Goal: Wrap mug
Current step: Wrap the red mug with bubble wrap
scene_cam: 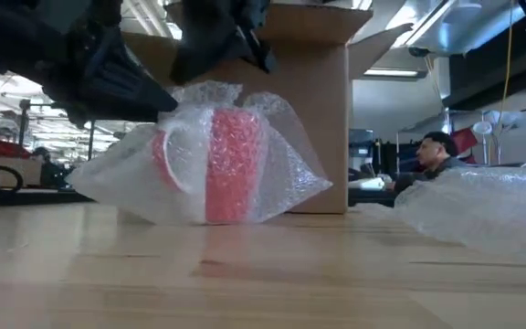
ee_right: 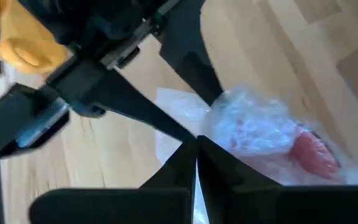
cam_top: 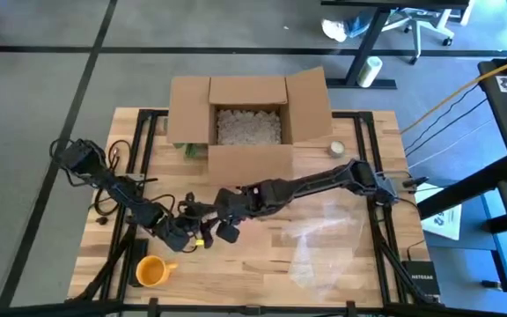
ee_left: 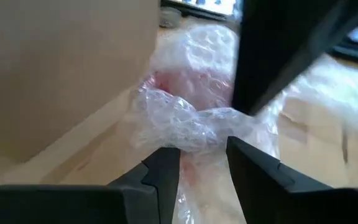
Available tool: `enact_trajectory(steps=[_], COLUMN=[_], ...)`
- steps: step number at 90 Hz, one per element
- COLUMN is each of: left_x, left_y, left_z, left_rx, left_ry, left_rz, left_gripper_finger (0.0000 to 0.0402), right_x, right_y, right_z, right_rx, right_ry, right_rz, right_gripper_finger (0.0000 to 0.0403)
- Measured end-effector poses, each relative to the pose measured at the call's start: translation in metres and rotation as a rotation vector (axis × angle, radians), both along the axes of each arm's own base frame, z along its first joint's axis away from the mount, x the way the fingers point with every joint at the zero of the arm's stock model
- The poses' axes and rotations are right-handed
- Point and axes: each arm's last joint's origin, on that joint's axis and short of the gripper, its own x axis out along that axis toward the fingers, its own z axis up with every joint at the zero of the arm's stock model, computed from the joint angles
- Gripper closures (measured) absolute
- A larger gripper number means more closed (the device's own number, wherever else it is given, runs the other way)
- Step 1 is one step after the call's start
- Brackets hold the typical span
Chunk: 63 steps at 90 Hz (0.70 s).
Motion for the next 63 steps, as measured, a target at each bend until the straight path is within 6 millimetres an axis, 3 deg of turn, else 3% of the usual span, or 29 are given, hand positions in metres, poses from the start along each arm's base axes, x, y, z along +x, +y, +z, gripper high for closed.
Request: enact_trajectory(steps=[14, 39, 63], left_x=[-0.006, -0.021, -0.029], left_y=[-0.002, 0.009, 0.007], left_z=[0.001, 0.019, 0.028], left_rx=[0.041, 0.085, 0.075], left_ry=[0.054, 0.105, 0.086], left_rz=[-0.053, -0.058, -0.086], left_gripper_finger=[0.0284, 0.0284, 0.0284], right_x=[-0.001, -0.004, -0.014], right_y=[0.001, 0.0, -0.004], right_z=[-0.001, -0.002, -0.008], right_rx=[-0.008, -0.06, -0.145], right_ry=[0.017, 0.05, 0.17], right_rz=[0.066, 0.142, 0.136], right_gripper_finger=[0.0403, 0.0403, 0.0403])
